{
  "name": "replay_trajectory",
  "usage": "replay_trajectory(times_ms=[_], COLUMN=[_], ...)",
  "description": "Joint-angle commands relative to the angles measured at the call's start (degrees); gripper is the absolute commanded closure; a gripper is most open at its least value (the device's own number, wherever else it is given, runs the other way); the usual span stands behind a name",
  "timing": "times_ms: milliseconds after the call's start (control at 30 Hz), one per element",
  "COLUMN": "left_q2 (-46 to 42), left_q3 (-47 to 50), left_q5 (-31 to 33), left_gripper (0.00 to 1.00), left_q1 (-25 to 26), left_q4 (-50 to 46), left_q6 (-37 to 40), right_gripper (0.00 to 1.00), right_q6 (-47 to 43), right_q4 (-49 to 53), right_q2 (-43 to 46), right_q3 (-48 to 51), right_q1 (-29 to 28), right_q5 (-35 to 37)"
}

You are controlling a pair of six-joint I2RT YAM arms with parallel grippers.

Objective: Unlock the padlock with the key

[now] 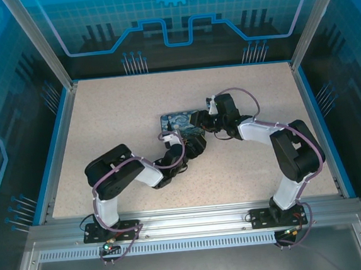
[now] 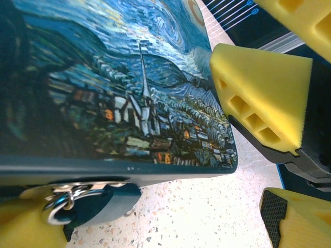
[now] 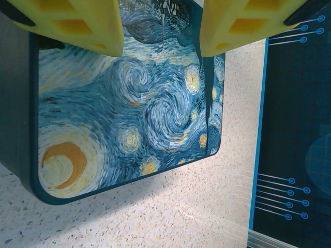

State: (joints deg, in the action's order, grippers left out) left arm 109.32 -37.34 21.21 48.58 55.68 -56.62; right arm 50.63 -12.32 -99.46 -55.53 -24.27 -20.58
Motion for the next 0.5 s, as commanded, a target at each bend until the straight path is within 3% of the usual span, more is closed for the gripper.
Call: replay_trajectory(times_ms=[0, 167, 267, 467], left_q2=[2.1, 3.5, 3.7, 3.4], left_q3=[-0.4, 3.3, 6.0, 7.5], left_q5=[-1.5, -1.5, -0.5, -0.1], left_gripper=[0.09, 0.14, 0.22, 0.32], left_q1=[-0.2, -0.1, -0.2, -0.2], left_q4=[-5.8, 5.5, 11.3, 14.4], left_q6=[0.2, -0.6, -2.1, -3.2], right_gripper=[0.56, 0.56, 0.56, 0.56], right_q6=[0.7, 0.9, 0.8, 0.9], right_q4=[3.0, 2.7, 2.8, 2.7], right_q2=[-2.2, -2.2, -2.4, -2.6], right_q3=[0.3, 0.3, 0.3, 0.4], right_q1=[-1.2, -1.1, -1.1, -1.1], right_q5=[-0.6, -0.8, -0.8, -0.7])
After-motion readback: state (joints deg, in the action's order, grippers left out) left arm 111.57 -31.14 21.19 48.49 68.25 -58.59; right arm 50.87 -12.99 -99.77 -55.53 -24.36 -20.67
